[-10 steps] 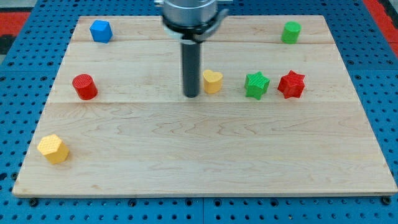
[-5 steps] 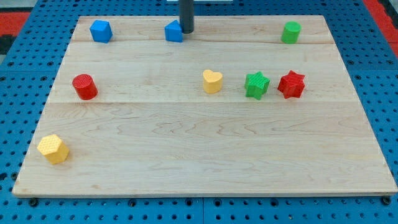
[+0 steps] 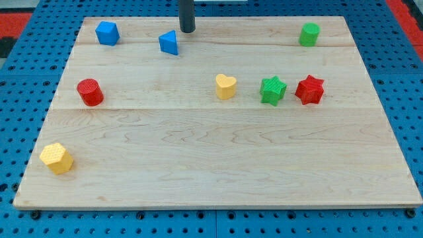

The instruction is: Push the blue triangle to the center of the board

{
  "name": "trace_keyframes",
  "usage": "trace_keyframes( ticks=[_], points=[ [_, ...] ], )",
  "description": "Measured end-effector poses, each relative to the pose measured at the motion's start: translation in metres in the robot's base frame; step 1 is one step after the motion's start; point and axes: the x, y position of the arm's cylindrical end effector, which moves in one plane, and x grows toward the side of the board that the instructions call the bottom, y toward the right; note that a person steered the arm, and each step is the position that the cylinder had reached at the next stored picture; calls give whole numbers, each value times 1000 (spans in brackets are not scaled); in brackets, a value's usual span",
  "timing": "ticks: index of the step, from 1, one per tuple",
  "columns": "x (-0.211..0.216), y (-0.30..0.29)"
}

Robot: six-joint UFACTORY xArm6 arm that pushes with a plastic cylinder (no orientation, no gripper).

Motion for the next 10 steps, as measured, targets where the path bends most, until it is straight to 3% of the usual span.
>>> trace_keyframes(
  ticks=[2,4,5,6,10],
  points=[
    [60,-29],
    [50,-97],
    [94,-155],
    [102,-82],
    [44,-34]
  ],
)
